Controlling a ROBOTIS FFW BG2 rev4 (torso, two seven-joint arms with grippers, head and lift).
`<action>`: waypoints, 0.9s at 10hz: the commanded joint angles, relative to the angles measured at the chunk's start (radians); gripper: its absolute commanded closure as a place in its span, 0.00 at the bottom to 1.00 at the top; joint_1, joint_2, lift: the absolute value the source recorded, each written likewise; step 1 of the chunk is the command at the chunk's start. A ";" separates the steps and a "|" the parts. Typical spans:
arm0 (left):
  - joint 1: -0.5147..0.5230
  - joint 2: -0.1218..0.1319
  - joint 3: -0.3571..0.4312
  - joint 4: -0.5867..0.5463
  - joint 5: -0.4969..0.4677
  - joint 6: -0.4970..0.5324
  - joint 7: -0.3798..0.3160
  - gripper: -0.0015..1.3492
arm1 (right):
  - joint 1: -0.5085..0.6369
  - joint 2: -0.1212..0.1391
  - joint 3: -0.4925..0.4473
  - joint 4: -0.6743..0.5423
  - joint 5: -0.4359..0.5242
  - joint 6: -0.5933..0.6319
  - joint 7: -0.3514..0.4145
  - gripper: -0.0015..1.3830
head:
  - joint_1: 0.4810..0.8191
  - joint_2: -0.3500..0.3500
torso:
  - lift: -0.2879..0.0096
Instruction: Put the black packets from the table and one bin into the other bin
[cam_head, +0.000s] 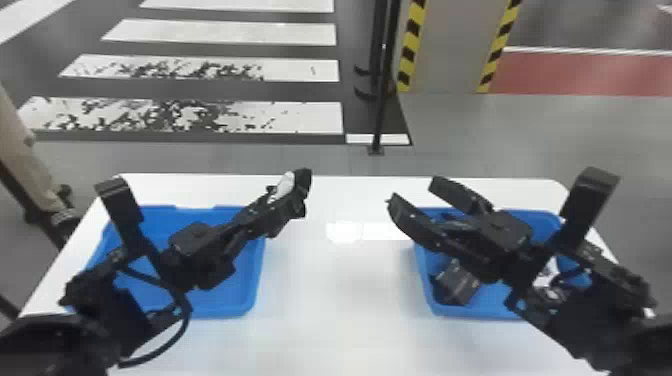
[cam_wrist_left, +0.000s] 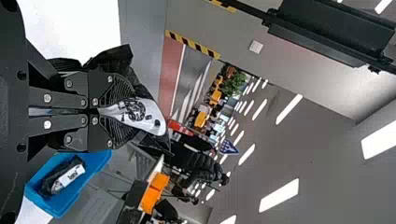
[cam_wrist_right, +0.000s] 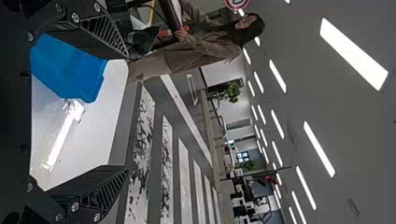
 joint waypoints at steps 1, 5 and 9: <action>-0.002 0.002 -0.026 0.011 0.038 -0.006 0.000 0.90 | -0.050 -0.007 0.061 0.008 -0.044 0.009 -0.012 0.14 | 0.63 0.48 | 0.60; -0.009 0.005 -0.082 0.094 0.206 -0.023 -0.011 0.90 | -0.156 -0.022 0.219 0.022 -0.128 0.018 -0.035 0.14 | 0.63 0.54 | 0.60; -0.014 0.003 -0.098 0.092 0.206 -0.055 -0.020 0.90 | -0.171 -0.026 0.253 0.049 -0.122 0.018 -0.046 0.19 | 0.63 0.61 | 0.60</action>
